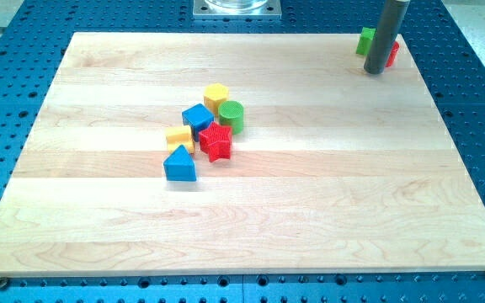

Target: Place your arm below the red circle

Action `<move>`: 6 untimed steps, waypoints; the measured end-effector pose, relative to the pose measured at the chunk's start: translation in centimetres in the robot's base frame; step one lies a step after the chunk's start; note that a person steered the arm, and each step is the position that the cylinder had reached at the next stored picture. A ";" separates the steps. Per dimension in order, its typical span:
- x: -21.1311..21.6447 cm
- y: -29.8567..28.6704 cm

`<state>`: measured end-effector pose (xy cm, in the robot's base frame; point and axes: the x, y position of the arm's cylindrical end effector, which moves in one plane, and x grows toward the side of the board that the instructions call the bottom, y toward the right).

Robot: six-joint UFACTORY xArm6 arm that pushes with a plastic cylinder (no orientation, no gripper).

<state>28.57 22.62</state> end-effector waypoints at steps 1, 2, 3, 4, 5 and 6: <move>0.0 0.0; 1.3 0.0; 3.3 0.0; 2.4 -0.3; 2.3 -0.3; 2.3 -0.4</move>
<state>30.92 22.20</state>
